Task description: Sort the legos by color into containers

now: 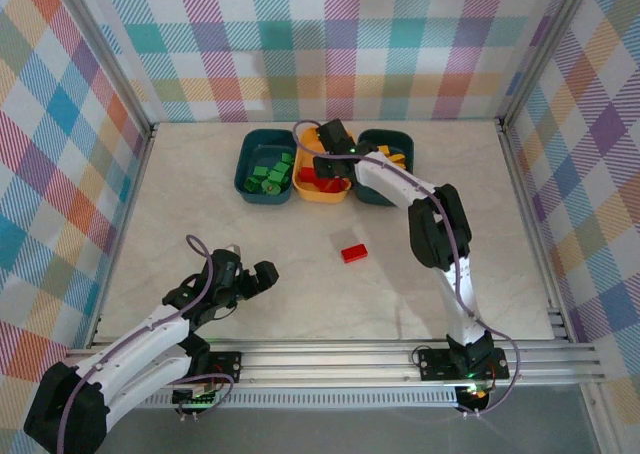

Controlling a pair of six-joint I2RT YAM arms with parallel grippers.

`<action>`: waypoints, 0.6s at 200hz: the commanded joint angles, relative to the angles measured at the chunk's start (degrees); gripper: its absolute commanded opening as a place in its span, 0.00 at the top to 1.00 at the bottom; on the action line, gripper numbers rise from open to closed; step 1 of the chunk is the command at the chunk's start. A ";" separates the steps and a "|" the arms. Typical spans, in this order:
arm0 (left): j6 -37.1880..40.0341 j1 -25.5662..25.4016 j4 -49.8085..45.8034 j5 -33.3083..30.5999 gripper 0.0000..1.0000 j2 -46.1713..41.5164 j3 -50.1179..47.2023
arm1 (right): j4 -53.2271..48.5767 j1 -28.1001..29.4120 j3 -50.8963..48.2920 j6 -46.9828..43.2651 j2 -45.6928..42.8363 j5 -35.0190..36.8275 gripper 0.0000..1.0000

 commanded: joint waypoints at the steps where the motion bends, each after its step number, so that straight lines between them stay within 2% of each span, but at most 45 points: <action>1: 0.52 0.01 -0.86 0.97 0.00 0.37 1.23 | 1.60 1.08 -9.49 2.30 -10.80 0.26 0.49; 11: 0.31 0.05 -0.72 0.89 0.00 0.27 1.30 | 4.37 2.22 -17.71 3.87 -16.19 1.05 0.46; 28: -0.08 0.01 0.38 0.59 0.00 0.27 1.09 | 7.42 5.01 -31.22 6.96 -24.14 3.30 0.30; 52: -0.53 0.01 3.57 0.79 0.00 1.87 1.05 | 5.23 8.52 -43.34 12.25 -30.59 4.01 0.22; 87: 0.06 -0.33 6.53 2.72 0.00 8.49 4.20 | 1.56 10.64 -50.32 16.51 -34.26 -0.39 0.05; 120: -0.15 -1.82 8.40 3.22 0.00 14.52 6.16 | 2.14 11.42 -51.84 16.54 -31.78 -0.65 0.03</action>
